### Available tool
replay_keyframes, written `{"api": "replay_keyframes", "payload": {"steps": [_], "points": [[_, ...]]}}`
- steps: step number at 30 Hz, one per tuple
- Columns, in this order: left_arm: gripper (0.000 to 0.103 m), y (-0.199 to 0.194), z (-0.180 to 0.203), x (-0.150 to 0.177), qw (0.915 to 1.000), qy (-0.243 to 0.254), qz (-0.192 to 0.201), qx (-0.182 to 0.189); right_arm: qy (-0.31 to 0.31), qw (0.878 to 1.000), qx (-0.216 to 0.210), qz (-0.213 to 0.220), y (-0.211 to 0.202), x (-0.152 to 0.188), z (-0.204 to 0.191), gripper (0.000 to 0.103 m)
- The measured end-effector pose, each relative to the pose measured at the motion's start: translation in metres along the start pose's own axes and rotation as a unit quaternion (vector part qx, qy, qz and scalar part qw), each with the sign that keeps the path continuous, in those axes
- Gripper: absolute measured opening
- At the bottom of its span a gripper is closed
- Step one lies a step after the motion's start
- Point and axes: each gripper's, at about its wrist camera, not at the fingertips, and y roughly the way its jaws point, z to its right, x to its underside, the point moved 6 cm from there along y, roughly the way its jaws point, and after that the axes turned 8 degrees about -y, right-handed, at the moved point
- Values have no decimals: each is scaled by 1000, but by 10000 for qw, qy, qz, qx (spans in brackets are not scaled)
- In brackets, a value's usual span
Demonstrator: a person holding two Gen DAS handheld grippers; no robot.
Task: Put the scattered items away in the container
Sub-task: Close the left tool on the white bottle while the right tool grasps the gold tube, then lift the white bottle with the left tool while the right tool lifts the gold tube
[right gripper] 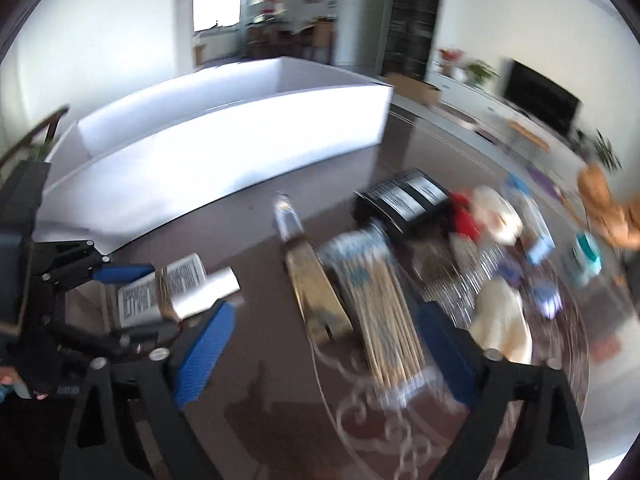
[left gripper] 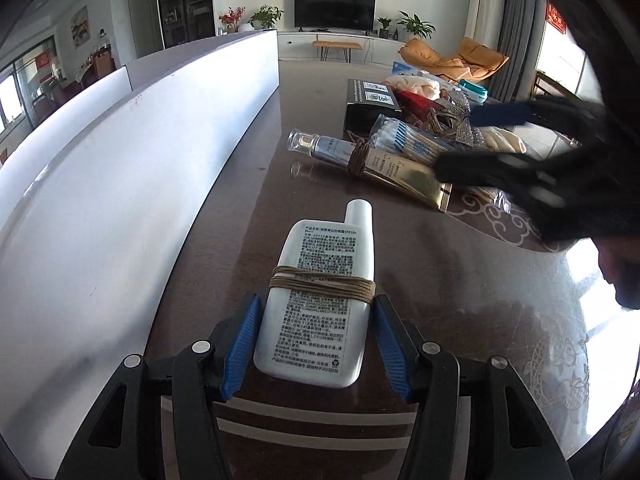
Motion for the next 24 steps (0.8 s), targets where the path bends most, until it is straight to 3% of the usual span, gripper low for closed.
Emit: {"api": "replay_keyframes", "payload": {"steps": [2, 7, 11, 15, 20, 24], "points": [[56, -1, -2, 2, 10000, -5, -7, -14, -257, 9993, -137, -215, 23, -16, -4, 58], [56, -2, -1, 3, 10000, 89, -20, -34, -591, 9961, -439, -492, 65, -33, -13, 55], [56, -1, -1, 0, 9999, 123, -33, -19, -679, 9926, -650, -768, 88, -30, -19, 36], [56, 2, 1, -4, 9999, 158, -40, -4, -226, 9919, -1002, -743, 94, -24, -10, 29], [56, 12, 13, -15, 9988, 429, -103, 215, 62, 9943, -839, -653, 81, 2, 4, 28], [56, 22, 43, -24, 9958, 772, -155, 473, 477, 9952, -479, -710, 42, 62, 24, 28]]}}
